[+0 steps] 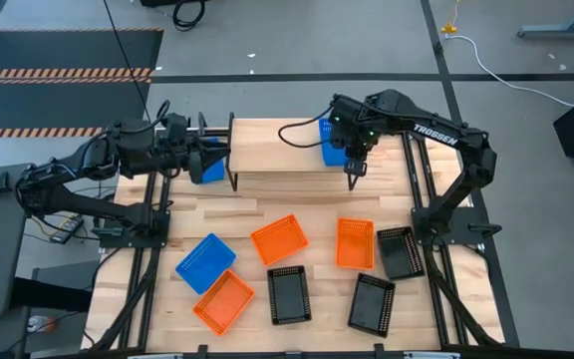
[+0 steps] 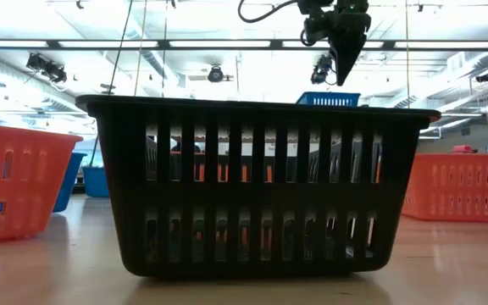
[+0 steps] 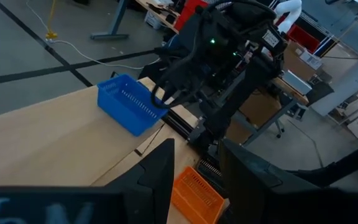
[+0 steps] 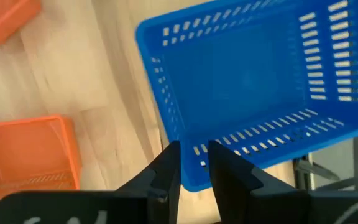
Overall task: Stack baskets on shelf by color
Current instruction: Put the middle orange bin on the shelf, then adjust the blue bin on the shelf
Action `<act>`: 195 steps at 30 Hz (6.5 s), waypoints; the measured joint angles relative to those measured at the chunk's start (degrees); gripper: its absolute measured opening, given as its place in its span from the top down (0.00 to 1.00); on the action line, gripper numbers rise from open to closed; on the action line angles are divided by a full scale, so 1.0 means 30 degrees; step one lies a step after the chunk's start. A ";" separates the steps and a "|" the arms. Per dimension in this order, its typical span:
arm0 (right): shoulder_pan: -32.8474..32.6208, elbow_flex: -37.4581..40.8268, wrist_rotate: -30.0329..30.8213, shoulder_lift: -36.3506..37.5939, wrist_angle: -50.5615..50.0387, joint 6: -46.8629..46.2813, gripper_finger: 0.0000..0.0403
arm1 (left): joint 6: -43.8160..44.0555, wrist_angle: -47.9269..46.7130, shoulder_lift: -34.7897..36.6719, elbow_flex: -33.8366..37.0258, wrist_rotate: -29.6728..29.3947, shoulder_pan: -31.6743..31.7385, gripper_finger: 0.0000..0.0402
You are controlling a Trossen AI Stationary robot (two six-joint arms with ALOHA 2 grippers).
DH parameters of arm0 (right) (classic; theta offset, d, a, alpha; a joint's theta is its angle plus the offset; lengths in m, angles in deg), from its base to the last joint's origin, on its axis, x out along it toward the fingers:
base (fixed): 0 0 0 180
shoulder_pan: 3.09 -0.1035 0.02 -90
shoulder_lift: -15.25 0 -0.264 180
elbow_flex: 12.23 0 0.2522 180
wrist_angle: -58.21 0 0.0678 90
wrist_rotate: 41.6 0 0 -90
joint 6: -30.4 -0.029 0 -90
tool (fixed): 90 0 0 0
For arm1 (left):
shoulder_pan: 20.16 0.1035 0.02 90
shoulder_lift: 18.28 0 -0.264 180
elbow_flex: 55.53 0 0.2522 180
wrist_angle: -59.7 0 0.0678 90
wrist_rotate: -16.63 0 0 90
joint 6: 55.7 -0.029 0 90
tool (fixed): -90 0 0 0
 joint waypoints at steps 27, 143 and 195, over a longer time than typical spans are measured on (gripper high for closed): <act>-0.3238 -0.2368 -0.4127 0.2423 -0.1910 -1.1119 0.72 | -0.8842 -0.1759 -0.0976 0.1734 0.5032 -0.3128 0.67; -1.3769 -0.2295 -0.1330 0.3810 -0.1465 -2.3857 0.37 | -1.7347 -0.9304 -1.8143 -1.3274 0.0500 0.2055 0.98; -1.5522 -0.2295 -0.0421 0.3818 -0.1903 -2.4449 0.47 | -1.6662 -0.8755 -1.9381 -1.3340 -0.0488 0.2394 0.64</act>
